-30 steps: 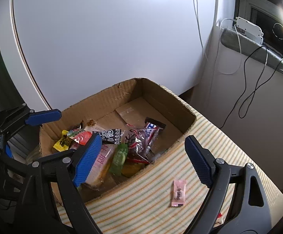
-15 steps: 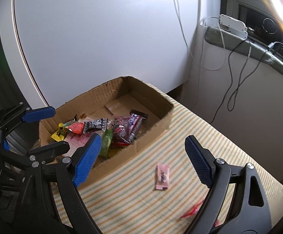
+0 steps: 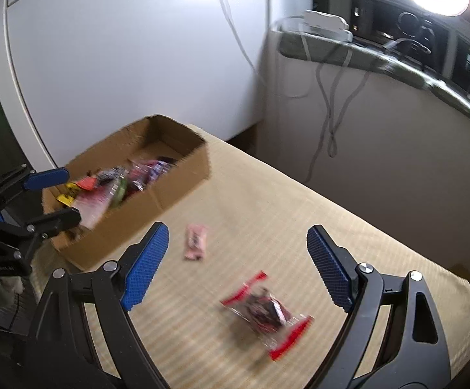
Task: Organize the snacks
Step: 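Move both tools back to the pink candy and red-edged bag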
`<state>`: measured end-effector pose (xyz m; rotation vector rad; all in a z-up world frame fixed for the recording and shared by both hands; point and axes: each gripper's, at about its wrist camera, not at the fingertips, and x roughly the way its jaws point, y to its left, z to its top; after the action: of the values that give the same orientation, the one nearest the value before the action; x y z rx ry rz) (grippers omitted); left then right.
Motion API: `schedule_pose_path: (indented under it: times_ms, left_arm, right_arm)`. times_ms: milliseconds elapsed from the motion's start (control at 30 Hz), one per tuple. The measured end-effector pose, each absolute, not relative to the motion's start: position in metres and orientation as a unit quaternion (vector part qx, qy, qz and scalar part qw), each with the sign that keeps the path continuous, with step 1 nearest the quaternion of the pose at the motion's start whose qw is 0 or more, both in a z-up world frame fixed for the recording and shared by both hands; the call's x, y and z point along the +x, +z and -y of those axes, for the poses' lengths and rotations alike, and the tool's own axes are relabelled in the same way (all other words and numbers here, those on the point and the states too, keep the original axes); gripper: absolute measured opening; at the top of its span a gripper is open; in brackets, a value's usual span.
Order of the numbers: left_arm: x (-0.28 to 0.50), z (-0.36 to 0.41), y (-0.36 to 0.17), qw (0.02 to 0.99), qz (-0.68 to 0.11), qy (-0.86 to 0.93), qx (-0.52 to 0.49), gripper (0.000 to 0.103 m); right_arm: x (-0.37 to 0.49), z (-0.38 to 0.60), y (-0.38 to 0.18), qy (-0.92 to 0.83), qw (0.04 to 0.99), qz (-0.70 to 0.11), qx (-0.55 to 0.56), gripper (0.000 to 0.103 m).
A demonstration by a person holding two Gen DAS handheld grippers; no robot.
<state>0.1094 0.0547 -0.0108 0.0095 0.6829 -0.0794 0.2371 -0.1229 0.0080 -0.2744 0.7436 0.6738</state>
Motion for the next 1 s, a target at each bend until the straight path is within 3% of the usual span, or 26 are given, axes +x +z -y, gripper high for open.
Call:
schedule_pose_path:
  times_ms: [233, 467, 667, 1000]
  left_arm:
    - [0.113, -0.024, -0.019, 0.936, -0.345, -0.070, 0.011, 0.070]
    - [0.124, 0.002, -0.033, 0.926, -0.366, -0.092, 0.013, 0.054]
    - [0.134, 0.018, -0.046, 0.917, -0.387, -0.097, 0.006, 0.048]
    - [0.164, 0.024, -0.070, 0.902, -0.424, -0.074, -0.006, 0.037]
  right_arm:
    - [0.239, 0.157, -0.001, 0.310, 0.866, -0.370, -0.134, 0.090]
    - [0.234, 0.169, -0.012, 0.328, 0.851, -0.379, -0.155, 0.089]
    - [0.229, 0.164, -0.027, 0.361, 0.826, -0.390, -0.187, 0.075]
    - [0.233, 0.152, -0.055, 0.392, 0.792, -0.406, -0.232, 0.070]
